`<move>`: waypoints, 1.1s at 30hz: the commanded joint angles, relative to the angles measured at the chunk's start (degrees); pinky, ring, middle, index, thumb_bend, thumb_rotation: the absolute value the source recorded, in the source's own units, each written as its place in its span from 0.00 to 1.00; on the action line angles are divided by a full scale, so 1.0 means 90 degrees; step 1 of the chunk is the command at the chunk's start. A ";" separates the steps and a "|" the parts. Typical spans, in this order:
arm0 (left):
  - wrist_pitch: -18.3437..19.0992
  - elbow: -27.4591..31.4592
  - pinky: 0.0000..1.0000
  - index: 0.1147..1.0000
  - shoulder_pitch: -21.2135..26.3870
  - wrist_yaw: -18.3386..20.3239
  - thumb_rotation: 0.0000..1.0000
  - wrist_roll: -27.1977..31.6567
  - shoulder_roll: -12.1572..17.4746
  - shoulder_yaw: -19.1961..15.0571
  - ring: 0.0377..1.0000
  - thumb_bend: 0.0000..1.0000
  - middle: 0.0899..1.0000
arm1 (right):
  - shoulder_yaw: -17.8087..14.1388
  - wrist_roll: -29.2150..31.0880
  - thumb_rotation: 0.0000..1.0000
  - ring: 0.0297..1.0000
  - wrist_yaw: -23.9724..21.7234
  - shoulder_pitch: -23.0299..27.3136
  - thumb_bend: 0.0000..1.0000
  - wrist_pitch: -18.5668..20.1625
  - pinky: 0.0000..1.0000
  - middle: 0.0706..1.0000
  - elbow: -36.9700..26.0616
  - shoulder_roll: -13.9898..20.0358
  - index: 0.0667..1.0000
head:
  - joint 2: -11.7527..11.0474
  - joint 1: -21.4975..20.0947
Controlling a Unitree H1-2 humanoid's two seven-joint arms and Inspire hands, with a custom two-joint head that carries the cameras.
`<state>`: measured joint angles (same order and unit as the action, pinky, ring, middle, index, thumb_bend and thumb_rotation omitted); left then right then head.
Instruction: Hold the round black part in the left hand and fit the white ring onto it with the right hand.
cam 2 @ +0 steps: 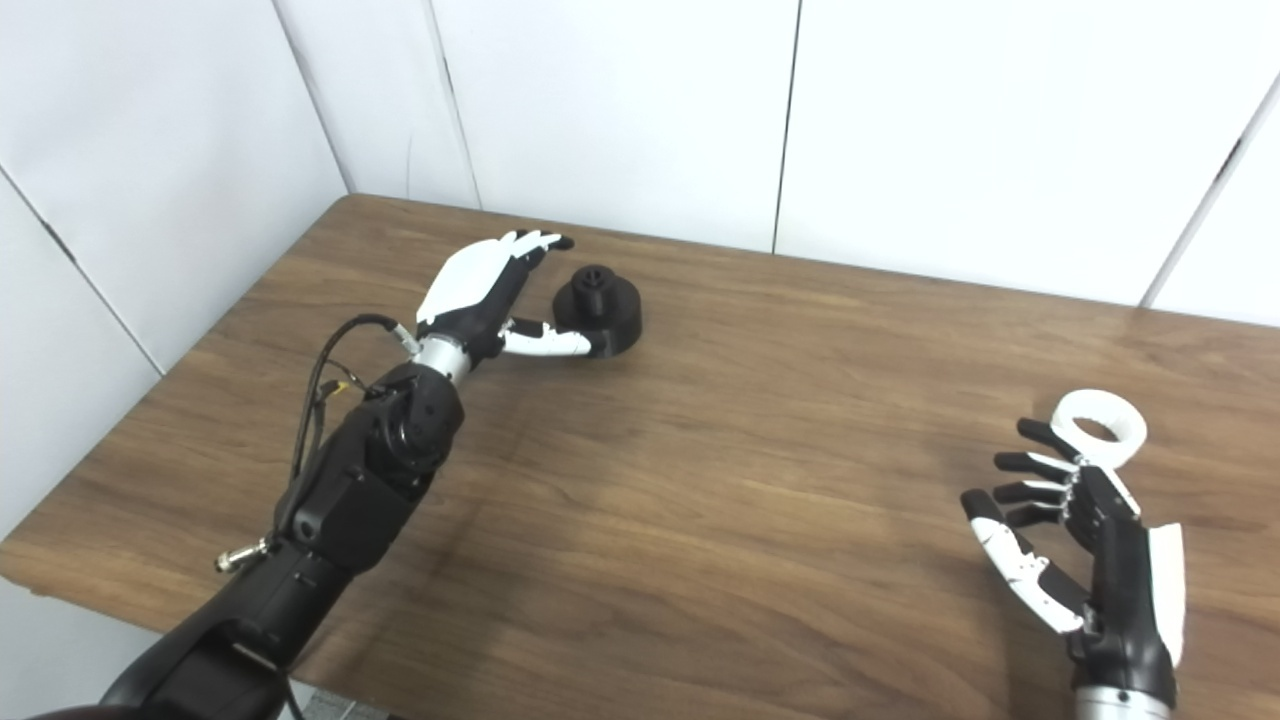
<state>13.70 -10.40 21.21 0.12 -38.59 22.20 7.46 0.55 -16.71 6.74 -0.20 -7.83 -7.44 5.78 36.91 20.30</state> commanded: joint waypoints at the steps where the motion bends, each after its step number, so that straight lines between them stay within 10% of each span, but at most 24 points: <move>1: 0.0036 -0.0042 0.90 0.86 0.0382 -0.0190 0.45 -0.0275 0.0223 0.0044 1.00 0.94 0.97 | -0.0042 0.0065 0.37 0.54 0.0015 0.0063 0.58 -0.0226 0.45 0.62 -0.0044 0.0033 0.74 | 0.0002 -0.0001; 33: 0.0095 -0.1299 0.94 0.87 0.0686 -0.0498 0.51 -0.0253 0.0051 0.0328 1.00 0.97 0.98 | -0.0061 0.0000 0.37 0.55 0.0028 0.0033 0.58 -0.0193 0.46 0.64 -0.0141 0.0048 0.74 | 0.0052 -0.0128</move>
<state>14.81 -21.73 24.35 -2.60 -40.51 22.26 10.36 0.29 -16.39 6.71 -0.43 -7.94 -7.61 5.83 37.35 19.07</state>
